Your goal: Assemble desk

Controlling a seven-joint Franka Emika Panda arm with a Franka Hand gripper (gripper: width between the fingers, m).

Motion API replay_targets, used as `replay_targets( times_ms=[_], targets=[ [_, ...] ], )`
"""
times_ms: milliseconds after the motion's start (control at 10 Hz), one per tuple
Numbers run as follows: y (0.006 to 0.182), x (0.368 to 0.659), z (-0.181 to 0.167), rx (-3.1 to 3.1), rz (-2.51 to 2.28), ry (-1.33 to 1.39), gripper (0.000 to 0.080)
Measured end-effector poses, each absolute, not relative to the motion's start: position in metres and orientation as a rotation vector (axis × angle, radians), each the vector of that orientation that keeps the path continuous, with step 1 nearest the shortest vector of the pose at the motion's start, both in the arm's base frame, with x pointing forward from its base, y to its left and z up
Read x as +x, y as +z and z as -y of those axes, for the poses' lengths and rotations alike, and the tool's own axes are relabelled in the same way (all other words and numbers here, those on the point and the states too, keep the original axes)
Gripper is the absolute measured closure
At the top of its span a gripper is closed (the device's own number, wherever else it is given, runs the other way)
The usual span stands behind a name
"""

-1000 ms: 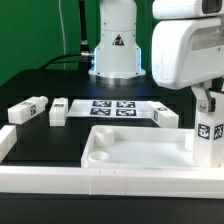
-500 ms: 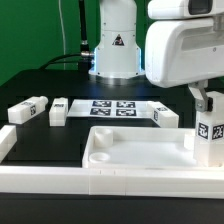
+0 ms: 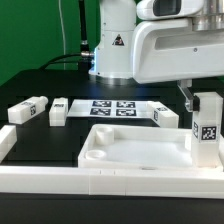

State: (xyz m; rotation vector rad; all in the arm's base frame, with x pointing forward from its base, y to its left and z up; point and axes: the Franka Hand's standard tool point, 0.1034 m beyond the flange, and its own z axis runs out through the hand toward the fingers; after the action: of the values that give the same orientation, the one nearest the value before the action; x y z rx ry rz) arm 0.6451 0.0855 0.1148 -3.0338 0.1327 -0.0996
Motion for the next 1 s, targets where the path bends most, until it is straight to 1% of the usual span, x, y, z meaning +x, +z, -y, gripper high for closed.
replay_targets(
  times_ms=[100,500,800,1000],
  targets=[
    [0.1148,0.6448,-0.0850,-3.029,-0.214,-0.094,0.0509],
    [0.1137,0.6434,-0.0888,-2.897,-0.891,-0.050,0.0509],
    [0.1139,0.6428,-0.0888,-2.792,-1.180,-0.031,0.0509],
    [0.1139,0.6423,-0.0916,-2.750,-1.273,-0.022,0.0509]
  ],
)
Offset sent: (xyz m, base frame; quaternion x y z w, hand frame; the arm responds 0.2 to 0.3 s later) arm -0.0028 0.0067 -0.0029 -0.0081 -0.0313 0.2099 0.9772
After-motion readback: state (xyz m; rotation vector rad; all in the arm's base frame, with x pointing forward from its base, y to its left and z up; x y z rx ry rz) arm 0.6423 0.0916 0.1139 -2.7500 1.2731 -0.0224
